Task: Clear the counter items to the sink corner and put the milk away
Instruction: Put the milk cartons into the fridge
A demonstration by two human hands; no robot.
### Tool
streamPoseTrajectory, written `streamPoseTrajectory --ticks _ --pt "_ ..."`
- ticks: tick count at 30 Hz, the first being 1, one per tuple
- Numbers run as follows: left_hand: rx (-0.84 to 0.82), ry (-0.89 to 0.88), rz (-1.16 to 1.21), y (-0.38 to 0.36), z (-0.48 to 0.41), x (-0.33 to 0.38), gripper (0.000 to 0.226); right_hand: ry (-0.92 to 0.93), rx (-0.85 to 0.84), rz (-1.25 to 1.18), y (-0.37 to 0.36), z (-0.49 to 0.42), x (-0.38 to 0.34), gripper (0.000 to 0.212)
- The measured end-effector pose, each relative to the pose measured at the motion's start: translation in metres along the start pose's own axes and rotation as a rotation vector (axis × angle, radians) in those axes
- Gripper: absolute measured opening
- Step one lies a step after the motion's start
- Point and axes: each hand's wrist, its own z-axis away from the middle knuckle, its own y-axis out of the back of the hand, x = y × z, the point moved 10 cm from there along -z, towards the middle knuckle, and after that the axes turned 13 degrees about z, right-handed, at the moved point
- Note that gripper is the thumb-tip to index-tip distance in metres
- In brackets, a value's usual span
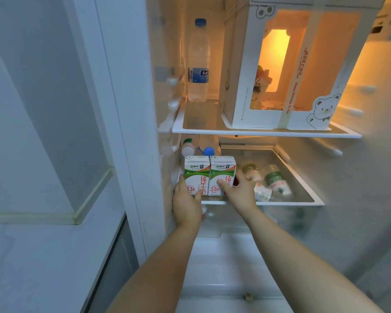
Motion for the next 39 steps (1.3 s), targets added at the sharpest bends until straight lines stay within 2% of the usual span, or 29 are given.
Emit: streamPoseTrajectory --ticks 3,7,11,16,21,30,39 --pt "-0.035 0.008 0.009 0.0 0.004 -0.001 0.063 -0.007 -0.04 0.011 -0.003 0.008 -0.003 0.031" --pt "-0.085 0.009 0.01 0.006 0.02 0.004 0.052 -0.062 -0.01 0.016 0.001 0.025 0.002 0.038" --pt "-0.179 -0.05 -0.067 0.01 0.039 0.009 0.051 -0.086 0.024 0.105 0.012 0.047 -0.001 0.028" --pt "-0.372 -0.071 -0.03 0.019 0.083 0.017 0.054 -0.135 0.028 0.197 0.022 0.091 -0.001 0.036" --pt "-0.434 -0.103 -0.053 0.05 0.122 0.019 0.057 -0.154 -0.006 0.271 0.026 0.146 -0.003 0.044" --pt "-0.378 -0.078 -0.104 0.116 0.178 0.019 0.049 -0.114 -0.031 0.268 0.042 0.227 -0.026 0.044" --pt "-0.196 0.006 -0.055 0.182 0.281 0.014 0.044 -0.043 -0.143 0.232 0.056 0.32 -0.042 0.044"
